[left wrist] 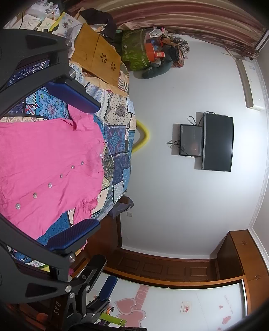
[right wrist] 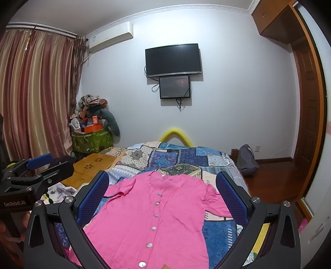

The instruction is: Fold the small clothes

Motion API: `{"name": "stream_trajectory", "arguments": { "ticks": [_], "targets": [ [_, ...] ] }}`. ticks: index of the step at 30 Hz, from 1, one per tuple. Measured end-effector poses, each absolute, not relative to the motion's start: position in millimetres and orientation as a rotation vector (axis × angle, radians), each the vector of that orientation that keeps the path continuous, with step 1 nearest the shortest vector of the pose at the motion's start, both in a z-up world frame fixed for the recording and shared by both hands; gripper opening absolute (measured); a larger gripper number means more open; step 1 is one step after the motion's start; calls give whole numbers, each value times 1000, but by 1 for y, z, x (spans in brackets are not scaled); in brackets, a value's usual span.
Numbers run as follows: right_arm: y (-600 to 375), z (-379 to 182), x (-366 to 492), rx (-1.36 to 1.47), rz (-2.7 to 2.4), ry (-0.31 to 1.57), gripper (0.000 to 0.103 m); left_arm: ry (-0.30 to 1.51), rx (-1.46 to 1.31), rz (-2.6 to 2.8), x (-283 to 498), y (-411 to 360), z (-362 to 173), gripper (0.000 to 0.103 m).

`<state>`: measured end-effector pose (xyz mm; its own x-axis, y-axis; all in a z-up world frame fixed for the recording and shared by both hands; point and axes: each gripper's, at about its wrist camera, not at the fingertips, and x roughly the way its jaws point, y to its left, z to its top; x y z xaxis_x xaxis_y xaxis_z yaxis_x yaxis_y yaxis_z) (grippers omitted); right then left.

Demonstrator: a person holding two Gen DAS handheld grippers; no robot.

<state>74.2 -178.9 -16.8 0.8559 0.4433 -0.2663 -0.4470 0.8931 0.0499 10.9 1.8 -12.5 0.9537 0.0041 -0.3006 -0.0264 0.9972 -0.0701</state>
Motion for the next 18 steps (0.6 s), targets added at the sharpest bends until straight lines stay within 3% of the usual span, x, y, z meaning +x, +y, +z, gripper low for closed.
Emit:
{"name": "stream_trajectory", "arguments": {
  "ticks": [18],
  "targets": [
    [-162, -31, 138, -32, 470, 332, 102, 420, -152, 49, 79, 48, -39, 103]
  ]
}}
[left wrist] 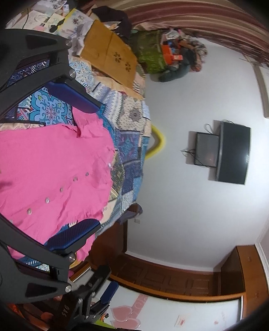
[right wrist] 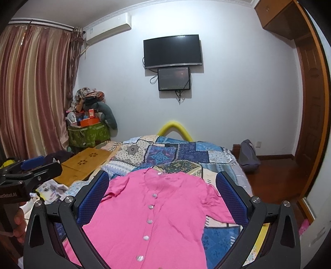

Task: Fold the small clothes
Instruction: 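Grasp the ribbed sleeve cuff nearest the left tool with the left tool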

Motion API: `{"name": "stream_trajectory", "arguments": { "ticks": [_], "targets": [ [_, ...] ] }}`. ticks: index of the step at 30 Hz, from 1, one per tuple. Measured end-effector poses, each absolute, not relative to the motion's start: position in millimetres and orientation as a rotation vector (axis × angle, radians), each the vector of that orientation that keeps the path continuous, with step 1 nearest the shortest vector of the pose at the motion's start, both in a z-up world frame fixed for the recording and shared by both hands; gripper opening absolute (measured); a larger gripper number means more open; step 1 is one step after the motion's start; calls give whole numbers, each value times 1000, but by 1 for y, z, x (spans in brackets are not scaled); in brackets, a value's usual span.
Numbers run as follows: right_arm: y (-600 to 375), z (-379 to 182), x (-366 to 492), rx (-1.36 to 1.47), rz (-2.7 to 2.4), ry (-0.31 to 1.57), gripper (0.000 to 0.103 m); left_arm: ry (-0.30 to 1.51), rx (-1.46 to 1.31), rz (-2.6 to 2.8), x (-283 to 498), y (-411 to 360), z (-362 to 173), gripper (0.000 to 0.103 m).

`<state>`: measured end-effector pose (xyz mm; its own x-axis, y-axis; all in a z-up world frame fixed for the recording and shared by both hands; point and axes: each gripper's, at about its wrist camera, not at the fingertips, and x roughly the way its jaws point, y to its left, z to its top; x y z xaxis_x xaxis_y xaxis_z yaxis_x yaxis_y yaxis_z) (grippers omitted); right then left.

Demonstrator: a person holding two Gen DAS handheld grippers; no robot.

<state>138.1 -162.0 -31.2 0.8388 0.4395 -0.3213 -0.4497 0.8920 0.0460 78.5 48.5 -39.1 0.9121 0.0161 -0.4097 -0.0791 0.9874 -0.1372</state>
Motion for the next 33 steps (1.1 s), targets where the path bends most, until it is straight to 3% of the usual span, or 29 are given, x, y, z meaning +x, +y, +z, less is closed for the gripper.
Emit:
{"name": "stream_trajectory", "arguments": {
  "ticks": [5, 12, 16, 23, 29, 31, 33],
  "targets": [
    [-154, -46, 174, -40, 478, 376, 102, 531, -196, 120, 129, 91, -66, 103],
    [-146, -76, 236, -64, 495, 500, 85, 706, -186, 239, 197, 159, -122, 103],
    [-144, -96, 267, -58, 501, 581, 84, 795, -194, 299, 225, 200, -160, 99],
    [-133, -134, 305, -79, 505, 712, 78, 1018, -369, 410, 261, 280, -248, 75],
    [-124, -161, 319, -96, 535, 796, 78, 1054, -550, 311, 268, 291, -275, 56],
    [-121, -167, 325, -99, 545, 816, 78, 1046, -566, 281, 272, 290, -275, 48],
    [-119, -173, 327, -102, 558, 842, 78, 1048, -594, 242, 279, 291, -278, 32]
  ]
}}
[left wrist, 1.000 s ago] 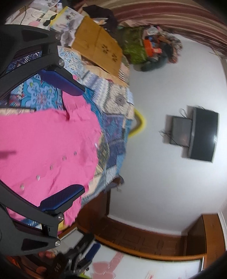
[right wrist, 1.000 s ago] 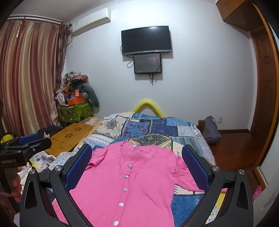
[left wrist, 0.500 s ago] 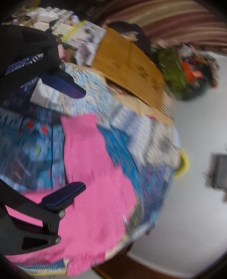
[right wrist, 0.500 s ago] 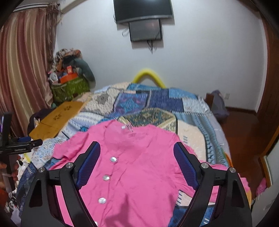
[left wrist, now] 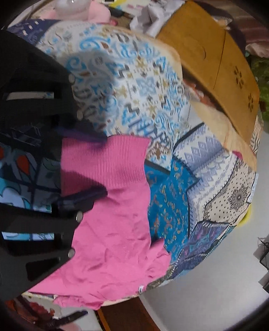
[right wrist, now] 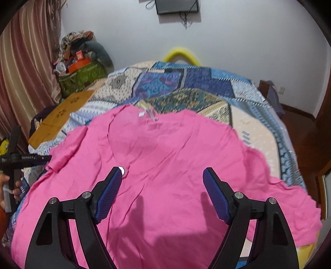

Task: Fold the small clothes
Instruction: 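Grasp the ribbed sleeve cuff nearest the left tool with the left tool, then fold the held sleeve across the shirt body and open the left tool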

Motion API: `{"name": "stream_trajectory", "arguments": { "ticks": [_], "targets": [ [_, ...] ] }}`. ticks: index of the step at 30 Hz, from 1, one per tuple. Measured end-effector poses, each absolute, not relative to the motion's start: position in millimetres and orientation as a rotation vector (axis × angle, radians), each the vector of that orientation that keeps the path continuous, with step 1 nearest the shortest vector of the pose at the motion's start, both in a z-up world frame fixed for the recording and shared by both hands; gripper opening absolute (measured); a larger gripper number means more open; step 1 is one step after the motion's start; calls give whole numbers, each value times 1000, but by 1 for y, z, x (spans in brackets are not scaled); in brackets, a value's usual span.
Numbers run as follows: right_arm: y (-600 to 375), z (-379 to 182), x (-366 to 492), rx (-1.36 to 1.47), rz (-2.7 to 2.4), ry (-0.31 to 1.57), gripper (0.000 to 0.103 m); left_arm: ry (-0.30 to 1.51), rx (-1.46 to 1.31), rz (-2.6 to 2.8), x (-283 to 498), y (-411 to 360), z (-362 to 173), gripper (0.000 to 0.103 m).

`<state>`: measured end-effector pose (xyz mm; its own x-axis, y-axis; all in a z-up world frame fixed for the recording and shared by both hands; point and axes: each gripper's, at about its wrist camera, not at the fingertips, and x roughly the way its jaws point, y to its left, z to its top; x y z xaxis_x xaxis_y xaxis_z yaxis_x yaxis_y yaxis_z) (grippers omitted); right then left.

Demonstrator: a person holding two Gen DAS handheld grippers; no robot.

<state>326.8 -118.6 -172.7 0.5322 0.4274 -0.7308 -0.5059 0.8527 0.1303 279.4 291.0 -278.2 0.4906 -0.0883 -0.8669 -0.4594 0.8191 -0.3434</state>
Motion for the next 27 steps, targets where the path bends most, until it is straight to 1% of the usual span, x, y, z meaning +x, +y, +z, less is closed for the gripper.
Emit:
{"name": "stream_trajectory", "arguments": {
  "ticks": [1, 2, 3, 4, 9, 12, 15, 18, 21, 25, 27],
  "targets": [
    [-118, -175, 330, -103, 562, 846, 78, 1049, -612, 216, 283, 292, -279, 27],
    [-118, -176, 331, -104, 569, 852, 78, 1048, -609, 220, 287, 293, -278, 19],
    [-117, -176, 330, -106, 574, 858, 78, 1050, -589, 233, 289, 293, -275, 8],
    [-117, -177, 333, -109, 576, 858, 78, 1054, -557, 249, 291, 291, -271, 7],
    [-119, -165, 331, -124, 590, 831, 78, 997, -364, 288, 300, 269, -220, 6],
    [-122, -158, 332, -134, 586, 806, 78, 921, -314, 227, 307, 243, -174, 6],
    [-127, -153, 333, -124, 582, 793, 78, 860, -264, 137, 318, 202, -132, 6],
    [-135, -148, 334, -111, 580, 789, 78, 843, -216, 20, 335, 152, -105, 6],
    [-144, -144, 334, -102, 576, 783, 78, 856, -183, -98, 354, 98, -96, 6],
    [-155, -144, 333, -90, 576, 785, 78, 895, -111, -200, 372, 36, -102, 7],
    [-160, -146, 334, -85, 573, 793, 78, 918, -68, -236, 377, 13, -107, 15]
  ]
}}
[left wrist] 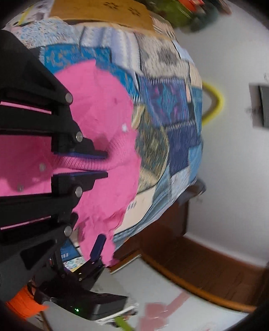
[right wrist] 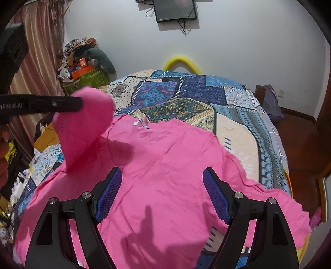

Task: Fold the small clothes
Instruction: 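Fold the held sleeve across the shirt body and open the left tool, then grasp the other ribbed sleeve cuff with the right tool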

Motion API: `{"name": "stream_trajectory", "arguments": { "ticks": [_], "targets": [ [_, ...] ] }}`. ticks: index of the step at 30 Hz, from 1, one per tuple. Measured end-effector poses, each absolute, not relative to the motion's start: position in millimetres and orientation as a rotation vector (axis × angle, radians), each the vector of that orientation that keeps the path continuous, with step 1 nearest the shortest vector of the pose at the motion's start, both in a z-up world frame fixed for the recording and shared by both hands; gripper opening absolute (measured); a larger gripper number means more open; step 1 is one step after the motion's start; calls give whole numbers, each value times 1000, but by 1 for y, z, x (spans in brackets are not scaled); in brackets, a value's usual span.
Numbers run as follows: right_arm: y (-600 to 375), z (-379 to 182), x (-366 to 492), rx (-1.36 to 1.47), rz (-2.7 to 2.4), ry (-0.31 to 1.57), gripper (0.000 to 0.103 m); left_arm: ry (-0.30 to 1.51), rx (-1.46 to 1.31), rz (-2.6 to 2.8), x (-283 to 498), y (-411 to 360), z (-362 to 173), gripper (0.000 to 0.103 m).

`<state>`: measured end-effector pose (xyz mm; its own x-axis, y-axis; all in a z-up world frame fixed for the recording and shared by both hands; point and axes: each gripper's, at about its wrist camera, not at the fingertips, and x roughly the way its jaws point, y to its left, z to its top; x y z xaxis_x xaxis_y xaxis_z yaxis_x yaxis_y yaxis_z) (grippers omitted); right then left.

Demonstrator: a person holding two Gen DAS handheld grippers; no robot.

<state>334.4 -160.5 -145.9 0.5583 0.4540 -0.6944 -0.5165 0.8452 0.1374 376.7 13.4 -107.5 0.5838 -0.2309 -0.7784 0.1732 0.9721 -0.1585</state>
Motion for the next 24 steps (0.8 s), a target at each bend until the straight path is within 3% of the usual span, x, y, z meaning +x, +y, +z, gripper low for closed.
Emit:
{"name": "stream_trajectory", "arguments": {
  "ticks": [4, 6, 8, 14, 20, 24],
  "targets": [
    [-166, -153, 335, -66, 590, 826, 78, 917, -60, -239, 376, 10, -110, 24],
    [-165, -157, 334, -64, 597, 837, 78, 908, -86, -221, 373, 22, -110, 38],
    [-161, -162, 336, -60, 604, 852, 78, 900, -104, -164, 369, 43, -114, 45],
    [-144, -185, 343, -82, 605, 903, 77, 967, -85, 28, 361, 119, -155, 49],
    [-134, -208, 362, -101, 587, 977, 55, 1088, -176, 114, 370, 176, -221, 49],
    [-130, -218, 369, -121, 589, 1008, 34, 1078, -289, 90, 386, 190, -241, 46]
  ]
}}
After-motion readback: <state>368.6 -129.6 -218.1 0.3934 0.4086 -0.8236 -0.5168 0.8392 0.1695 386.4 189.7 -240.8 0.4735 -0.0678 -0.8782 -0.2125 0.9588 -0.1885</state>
